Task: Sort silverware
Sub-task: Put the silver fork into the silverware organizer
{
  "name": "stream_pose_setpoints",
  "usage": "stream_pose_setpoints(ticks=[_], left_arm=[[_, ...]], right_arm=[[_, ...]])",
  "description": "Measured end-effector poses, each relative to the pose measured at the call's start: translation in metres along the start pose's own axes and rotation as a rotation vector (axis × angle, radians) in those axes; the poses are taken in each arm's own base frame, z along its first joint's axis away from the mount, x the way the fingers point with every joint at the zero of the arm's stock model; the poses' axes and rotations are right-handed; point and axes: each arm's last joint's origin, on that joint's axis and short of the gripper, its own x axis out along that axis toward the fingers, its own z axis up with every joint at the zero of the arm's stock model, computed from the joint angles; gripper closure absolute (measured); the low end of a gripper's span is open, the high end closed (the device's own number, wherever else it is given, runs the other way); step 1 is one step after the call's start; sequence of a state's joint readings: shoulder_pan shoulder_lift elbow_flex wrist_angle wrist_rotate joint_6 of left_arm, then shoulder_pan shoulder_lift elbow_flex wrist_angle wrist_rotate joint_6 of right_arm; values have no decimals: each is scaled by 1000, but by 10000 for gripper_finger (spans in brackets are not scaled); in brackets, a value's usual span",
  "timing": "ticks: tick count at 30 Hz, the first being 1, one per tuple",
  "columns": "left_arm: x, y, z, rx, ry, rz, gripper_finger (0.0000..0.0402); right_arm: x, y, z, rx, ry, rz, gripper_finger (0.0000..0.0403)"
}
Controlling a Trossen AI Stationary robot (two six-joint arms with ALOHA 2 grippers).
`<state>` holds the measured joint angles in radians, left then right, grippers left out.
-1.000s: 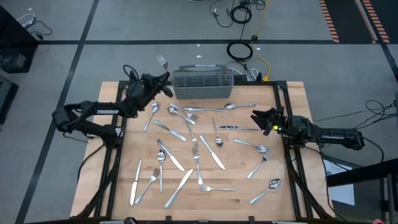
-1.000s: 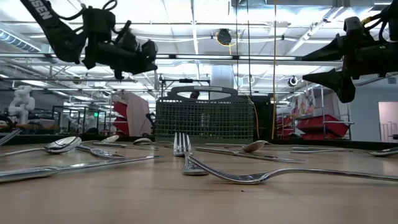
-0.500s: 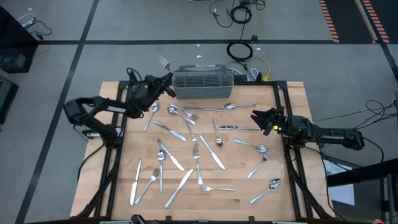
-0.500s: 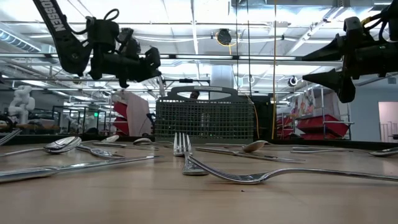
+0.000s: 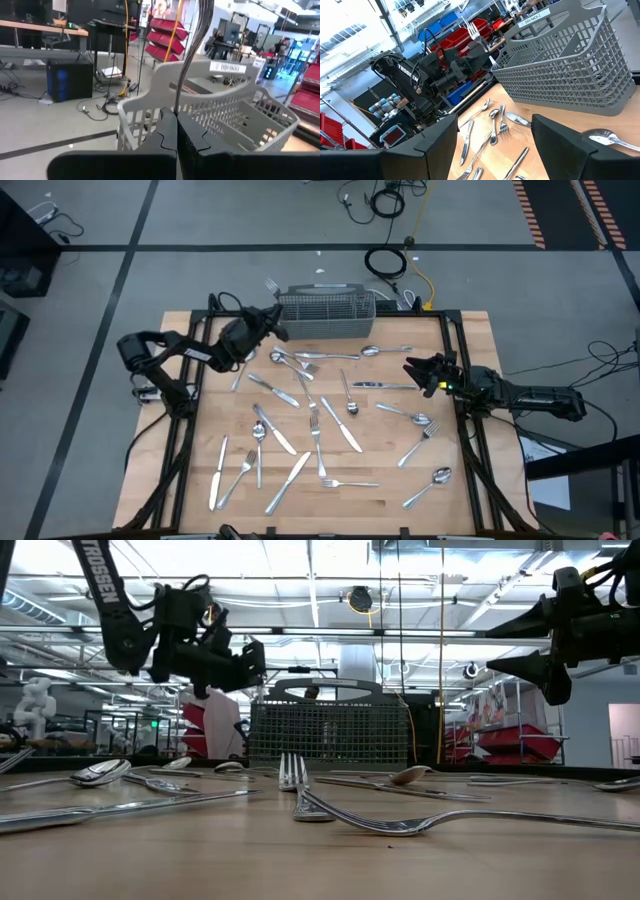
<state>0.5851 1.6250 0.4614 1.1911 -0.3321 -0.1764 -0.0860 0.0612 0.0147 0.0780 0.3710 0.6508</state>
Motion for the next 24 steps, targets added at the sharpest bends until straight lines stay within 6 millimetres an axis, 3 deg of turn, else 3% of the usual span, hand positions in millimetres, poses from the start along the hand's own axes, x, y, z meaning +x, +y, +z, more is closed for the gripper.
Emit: stream_pose_setpoints(ticks=[6,18,24], left_arm=[[0,0,-3,12,15,4,390],[0,-1,-4,117,25,-11,287],[-3,-3,11,148,-41,-16,251]], right_arm=[[0,0,0,0,0,0,161],[0,1,1,0,-8,13,160],[0,1,1,-7,-7,13,159]])
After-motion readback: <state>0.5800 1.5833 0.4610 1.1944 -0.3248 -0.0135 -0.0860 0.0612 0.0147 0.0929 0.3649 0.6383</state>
